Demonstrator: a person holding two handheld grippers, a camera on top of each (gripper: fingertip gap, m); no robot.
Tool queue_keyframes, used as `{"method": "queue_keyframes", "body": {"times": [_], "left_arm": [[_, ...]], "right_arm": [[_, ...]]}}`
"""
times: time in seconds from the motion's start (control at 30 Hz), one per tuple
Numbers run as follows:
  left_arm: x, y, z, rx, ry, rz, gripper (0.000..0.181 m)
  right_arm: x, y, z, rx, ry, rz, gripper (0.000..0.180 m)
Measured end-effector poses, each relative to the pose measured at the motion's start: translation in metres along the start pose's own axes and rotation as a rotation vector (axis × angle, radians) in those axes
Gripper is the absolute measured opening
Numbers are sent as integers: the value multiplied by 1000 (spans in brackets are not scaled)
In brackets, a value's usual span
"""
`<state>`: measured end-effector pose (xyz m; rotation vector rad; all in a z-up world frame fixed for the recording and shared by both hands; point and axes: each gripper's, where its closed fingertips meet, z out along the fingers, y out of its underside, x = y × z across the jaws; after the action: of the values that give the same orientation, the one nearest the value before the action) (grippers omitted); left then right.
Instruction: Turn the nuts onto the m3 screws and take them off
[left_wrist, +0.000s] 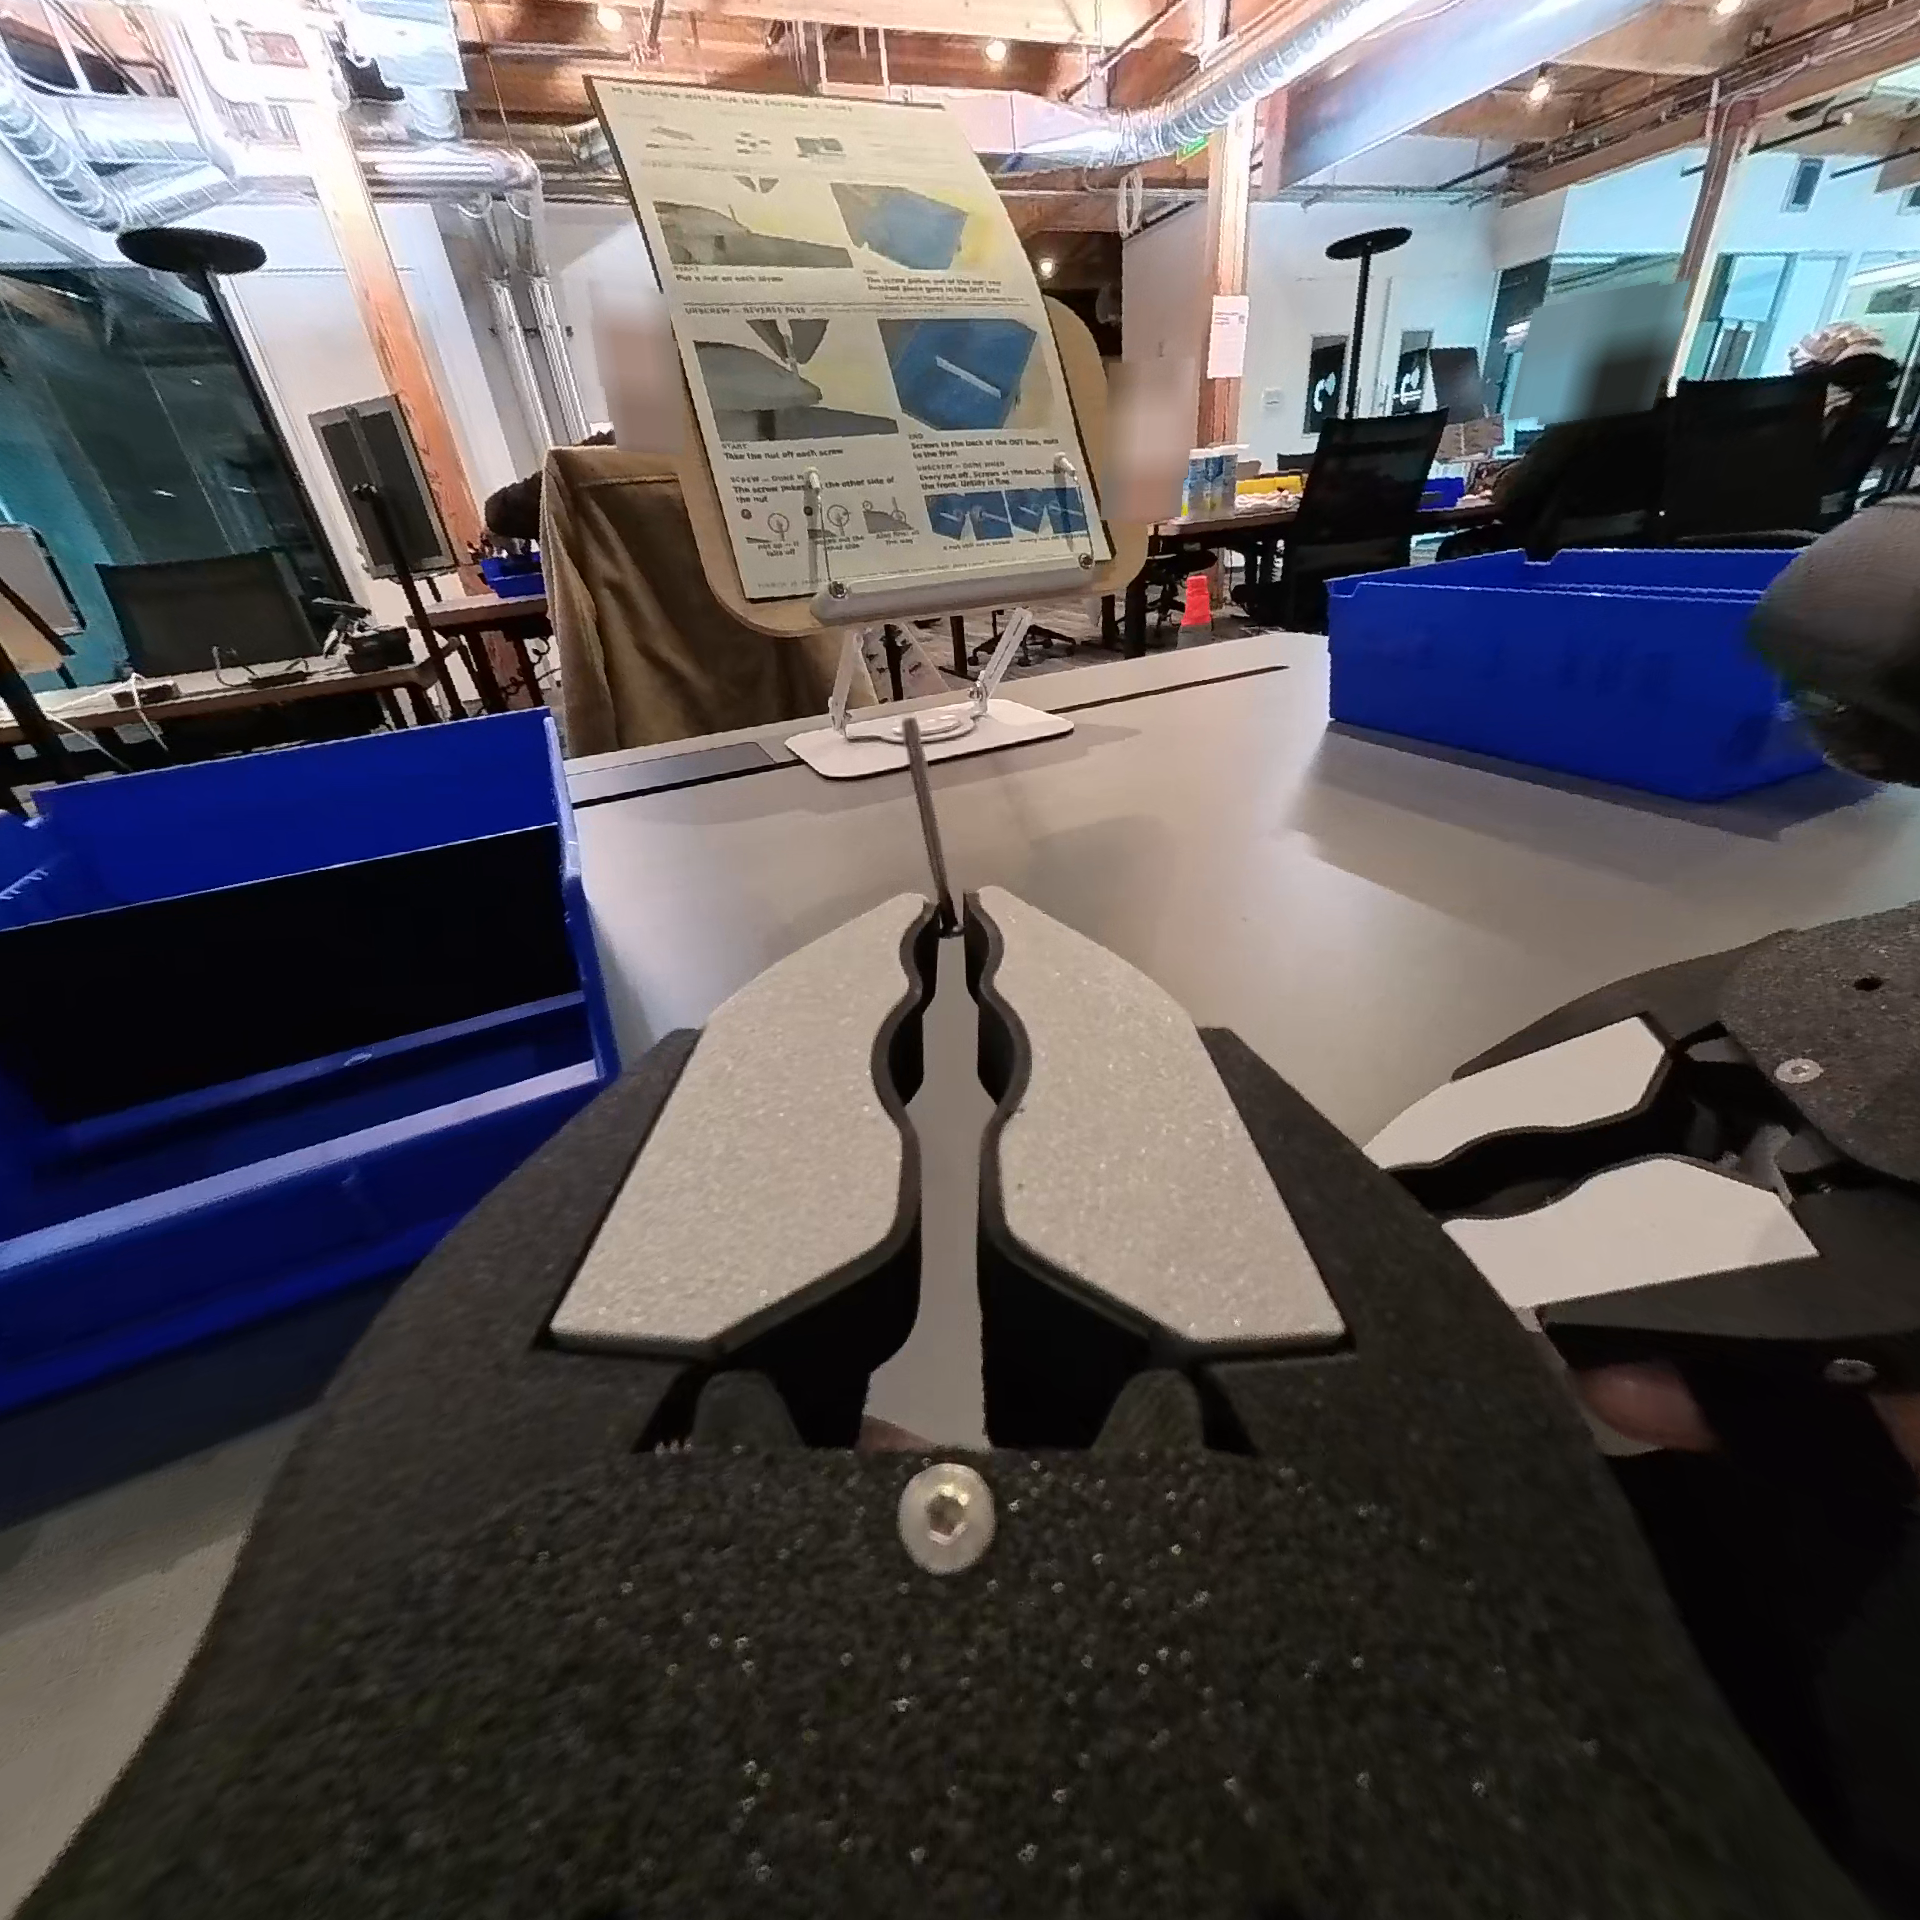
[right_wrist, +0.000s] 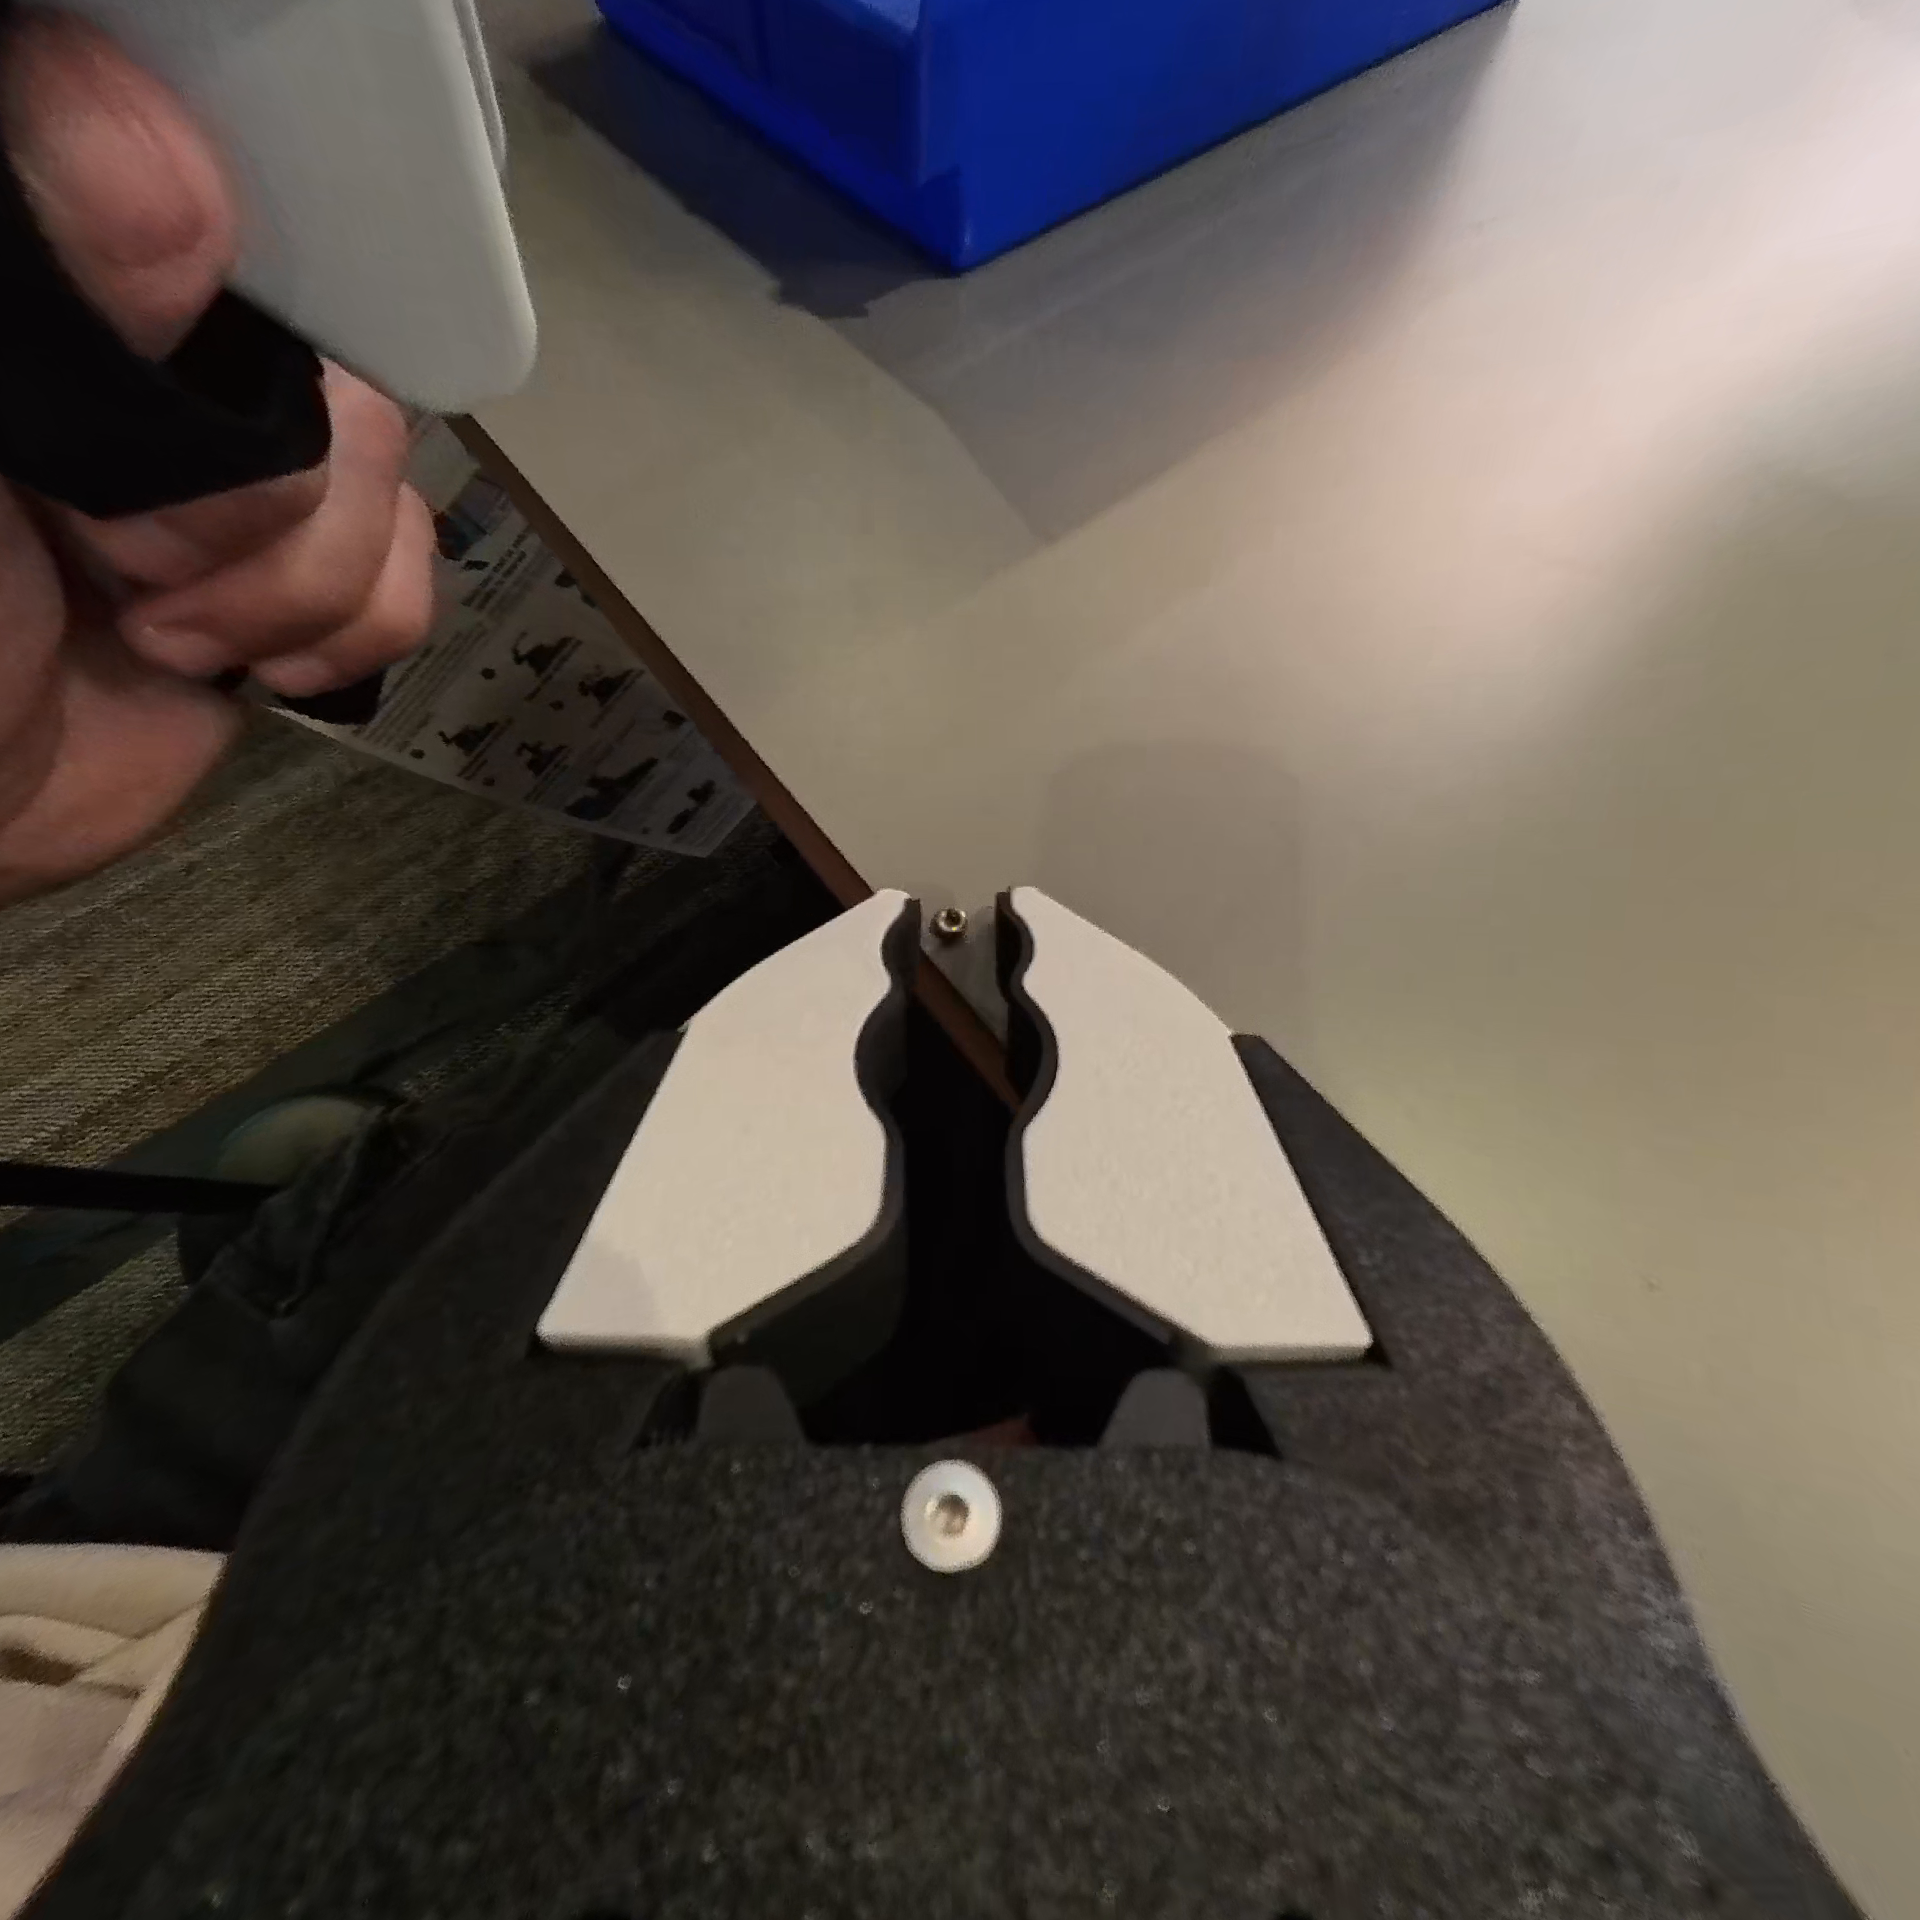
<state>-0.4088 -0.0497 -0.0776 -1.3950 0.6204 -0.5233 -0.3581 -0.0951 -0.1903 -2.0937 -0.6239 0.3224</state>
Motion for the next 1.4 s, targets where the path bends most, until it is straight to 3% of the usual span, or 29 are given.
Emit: {"method": "queue_keyframes", "body": {"times": [1.4], "left_arm": [[6,-1,0,-7,37,6,4]], "right_arm": [[-1,2,0,-144,-45,7,6]]}}
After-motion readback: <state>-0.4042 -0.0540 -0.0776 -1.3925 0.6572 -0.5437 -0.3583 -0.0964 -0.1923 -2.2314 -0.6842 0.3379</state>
